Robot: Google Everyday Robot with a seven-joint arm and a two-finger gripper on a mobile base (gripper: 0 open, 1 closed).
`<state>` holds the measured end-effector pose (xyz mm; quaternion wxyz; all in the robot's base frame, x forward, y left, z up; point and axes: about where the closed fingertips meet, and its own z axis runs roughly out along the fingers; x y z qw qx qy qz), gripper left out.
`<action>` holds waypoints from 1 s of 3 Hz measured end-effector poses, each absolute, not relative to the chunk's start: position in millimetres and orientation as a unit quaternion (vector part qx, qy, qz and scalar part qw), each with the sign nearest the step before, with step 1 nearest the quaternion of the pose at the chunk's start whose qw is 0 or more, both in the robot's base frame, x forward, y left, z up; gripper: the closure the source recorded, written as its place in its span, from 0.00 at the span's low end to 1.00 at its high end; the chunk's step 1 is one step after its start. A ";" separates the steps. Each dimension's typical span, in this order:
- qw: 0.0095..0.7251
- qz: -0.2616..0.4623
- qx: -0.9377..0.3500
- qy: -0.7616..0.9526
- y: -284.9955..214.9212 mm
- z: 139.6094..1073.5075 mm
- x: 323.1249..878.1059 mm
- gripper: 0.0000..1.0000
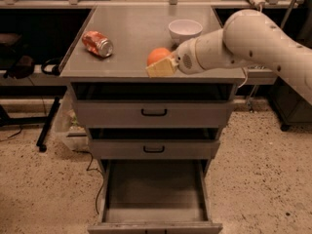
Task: Place orange into bottom drawer
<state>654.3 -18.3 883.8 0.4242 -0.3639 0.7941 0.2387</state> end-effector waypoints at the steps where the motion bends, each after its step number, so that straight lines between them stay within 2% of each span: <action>1: 0.394 0.240 -0.381 0.801 -28.8 865.5 611.7 1.00; 2: 0.318 0.210 -0.408 0.830 -27.2 814.8 572.6 1.00; 3: 0.252 0.143 -0.427 0.857 -19.8 759.2 552.7 1.00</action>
Offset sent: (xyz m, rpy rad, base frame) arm -0.1285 0.0027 -0.1499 -0.4398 0.3145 0.1357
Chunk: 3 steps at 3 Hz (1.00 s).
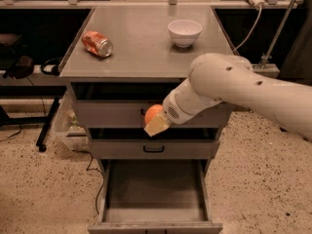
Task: Place orange into bottom drawer
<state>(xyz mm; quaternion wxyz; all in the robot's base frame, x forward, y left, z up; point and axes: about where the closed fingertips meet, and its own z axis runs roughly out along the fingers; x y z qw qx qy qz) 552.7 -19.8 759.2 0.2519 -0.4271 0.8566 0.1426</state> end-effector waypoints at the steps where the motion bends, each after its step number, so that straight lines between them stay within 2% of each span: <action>1: 0.236 0.123 -0.421 0.867 -20.9 744.7 551.2 1.00; 3: 0.246 0.137 -0.441 0.852 -16.7 738.0 549.1 1.00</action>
Offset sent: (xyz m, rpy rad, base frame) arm -0.0023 -0.0002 -0.0160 -0.0494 0.0188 -0.0211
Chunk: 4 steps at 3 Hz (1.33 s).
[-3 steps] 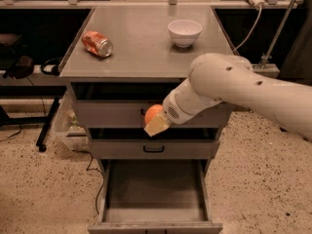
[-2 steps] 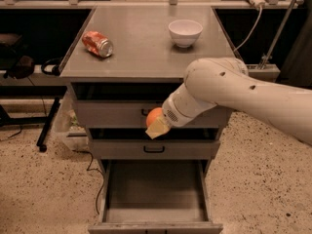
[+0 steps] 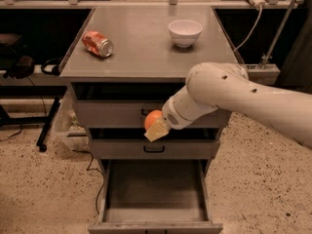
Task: Place orange into bottom drawer
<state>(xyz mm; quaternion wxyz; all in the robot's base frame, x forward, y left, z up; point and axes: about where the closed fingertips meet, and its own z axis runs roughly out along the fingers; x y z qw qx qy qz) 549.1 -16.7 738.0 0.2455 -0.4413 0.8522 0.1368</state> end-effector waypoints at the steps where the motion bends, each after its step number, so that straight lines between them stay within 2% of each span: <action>1: 0.255 0.176 -0.457 0.833 -19.0 693.4 542.1 1.00; 4: 0.266 0.268 -0.418 0.826 -39.3 465.5 553.5 1.00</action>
Offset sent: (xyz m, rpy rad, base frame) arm -0.0122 -0.0398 -0.2138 0.2407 0.0510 0.0541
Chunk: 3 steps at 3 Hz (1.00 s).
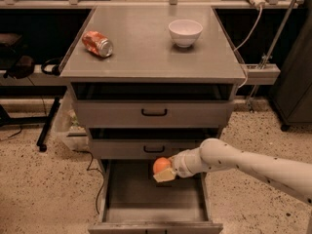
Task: Place orange into bottom drawer
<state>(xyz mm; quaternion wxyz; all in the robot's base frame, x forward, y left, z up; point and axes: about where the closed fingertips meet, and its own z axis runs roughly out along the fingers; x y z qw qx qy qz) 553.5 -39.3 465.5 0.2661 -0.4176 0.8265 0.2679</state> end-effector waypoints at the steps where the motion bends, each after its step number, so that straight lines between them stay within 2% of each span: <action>1: 0.266 0.268 -0.418 0.827 -39.4 465.3 553.5 1.00; 3: 0.290 0.215 -0.419 0.833 -102.9 374.5 553.2 1.00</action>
Offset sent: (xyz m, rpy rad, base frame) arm 0.0079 -0.0687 -0.0999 -0.1066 -0.0631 -0.0731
